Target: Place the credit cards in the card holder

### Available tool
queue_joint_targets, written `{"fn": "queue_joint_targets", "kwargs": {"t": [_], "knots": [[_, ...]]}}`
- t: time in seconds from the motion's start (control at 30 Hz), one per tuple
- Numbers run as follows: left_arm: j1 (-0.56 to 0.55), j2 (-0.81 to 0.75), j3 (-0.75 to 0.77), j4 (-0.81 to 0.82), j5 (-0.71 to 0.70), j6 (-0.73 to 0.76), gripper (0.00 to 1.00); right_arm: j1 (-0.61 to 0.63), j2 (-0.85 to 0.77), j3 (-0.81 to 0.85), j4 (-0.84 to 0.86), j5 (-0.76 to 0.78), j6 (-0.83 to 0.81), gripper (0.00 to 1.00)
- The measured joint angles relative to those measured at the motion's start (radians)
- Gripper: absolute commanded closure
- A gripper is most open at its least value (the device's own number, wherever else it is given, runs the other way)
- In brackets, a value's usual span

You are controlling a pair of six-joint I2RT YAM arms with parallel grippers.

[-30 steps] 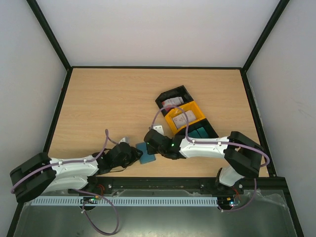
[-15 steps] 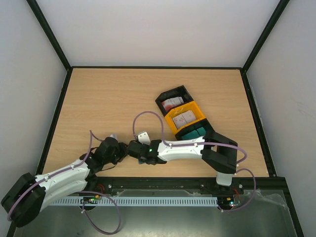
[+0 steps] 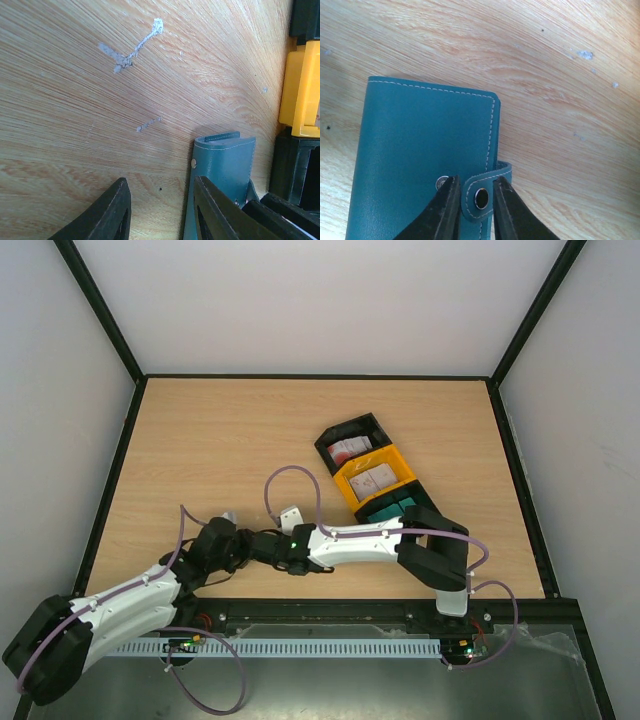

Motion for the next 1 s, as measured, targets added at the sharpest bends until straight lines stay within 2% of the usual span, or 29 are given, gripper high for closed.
{"fn": "queue_joint_targets", "kwargs": {"t": [0.2,0.43,0.6,1.0], "knots": [[0.0,0.0,-0.003,0.006,0.005,0.003,0.63,0.0,0.0,0.0,-0.01,0.004,0.02,0.94],[0.0,0.0,-0.008,0.017,0.008,0.007,0.63,0.0,-0.006,0.0,-0.01,0.003,0.032,0.89],[0.0,0.003,-0.008,0.021,0.009,0.01,0.63,0.0,-0.01,0.0,-0.01,0.003,0.035,0.97],[0.001,0.003,-0.019,0.049,0.034,0.017,0.59,-0.014,-0.036,-0.019,0.024,-0.031,0.04,0.98]]}}
